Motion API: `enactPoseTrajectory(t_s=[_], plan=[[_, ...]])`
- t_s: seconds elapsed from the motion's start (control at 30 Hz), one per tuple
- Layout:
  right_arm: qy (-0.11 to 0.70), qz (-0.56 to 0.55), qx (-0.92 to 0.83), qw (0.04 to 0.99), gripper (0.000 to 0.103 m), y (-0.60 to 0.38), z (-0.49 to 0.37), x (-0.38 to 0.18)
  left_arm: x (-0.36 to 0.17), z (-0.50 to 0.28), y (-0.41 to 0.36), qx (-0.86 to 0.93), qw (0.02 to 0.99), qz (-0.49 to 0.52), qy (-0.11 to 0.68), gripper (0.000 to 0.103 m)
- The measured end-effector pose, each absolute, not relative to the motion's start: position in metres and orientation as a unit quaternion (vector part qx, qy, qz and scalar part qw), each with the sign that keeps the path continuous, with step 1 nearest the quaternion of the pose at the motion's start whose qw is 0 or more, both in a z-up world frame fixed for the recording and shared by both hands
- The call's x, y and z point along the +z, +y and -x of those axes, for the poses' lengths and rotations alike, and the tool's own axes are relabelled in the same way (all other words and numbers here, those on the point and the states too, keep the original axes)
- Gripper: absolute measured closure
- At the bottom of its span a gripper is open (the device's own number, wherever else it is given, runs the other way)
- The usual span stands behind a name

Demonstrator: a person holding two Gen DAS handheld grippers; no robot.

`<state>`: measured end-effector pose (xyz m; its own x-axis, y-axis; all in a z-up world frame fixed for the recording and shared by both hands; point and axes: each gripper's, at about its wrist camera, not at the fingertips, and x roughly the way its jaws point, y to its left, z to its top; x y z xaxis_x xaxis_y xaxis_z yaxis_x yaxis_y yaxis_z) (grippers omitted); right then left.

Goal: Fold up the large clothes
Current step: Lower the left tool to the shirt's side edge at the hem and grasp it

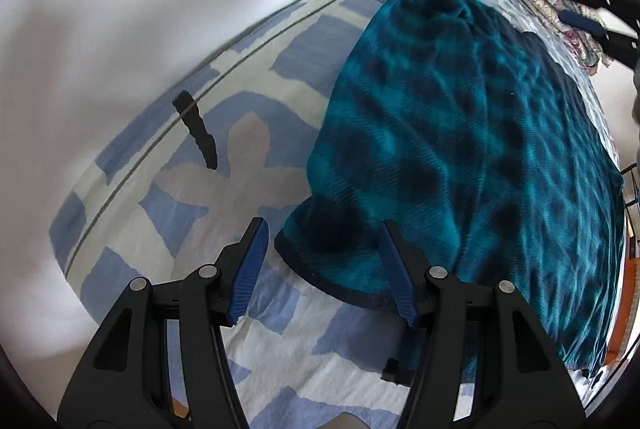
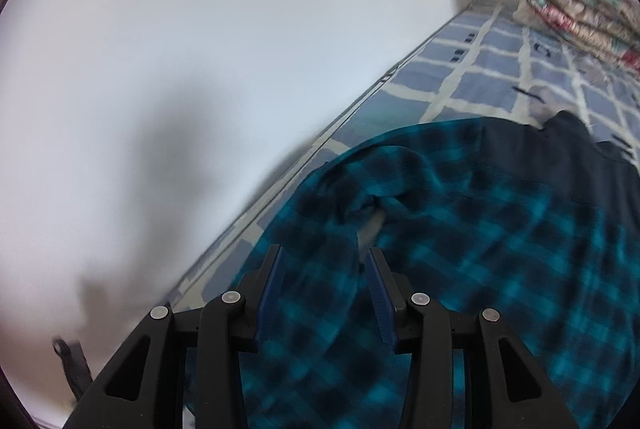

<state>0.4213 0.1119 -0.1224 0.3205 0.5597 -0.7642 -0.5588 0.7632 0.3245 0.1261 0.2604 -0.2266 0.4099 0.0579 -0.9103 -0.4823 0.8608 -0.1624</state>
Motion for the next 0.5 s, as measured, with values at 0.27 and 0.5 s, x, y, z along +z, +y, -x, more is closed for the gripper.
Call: enactPoseTrajectory(t_s=[0.27,0.5], plan=[[0.497,0.0,0.323,0.806,0.053,0.145,-0.46,-0.15,-0.243,-0.144,0.26,0.176,0.808,0.183,0.531,0.045],[0.512,0.014,0.308,0.802,0.049,0.17,-0.477,-0.17,-0.246,-0.148,0.254,0.175,0.81,0.163,0.535,0.05]])
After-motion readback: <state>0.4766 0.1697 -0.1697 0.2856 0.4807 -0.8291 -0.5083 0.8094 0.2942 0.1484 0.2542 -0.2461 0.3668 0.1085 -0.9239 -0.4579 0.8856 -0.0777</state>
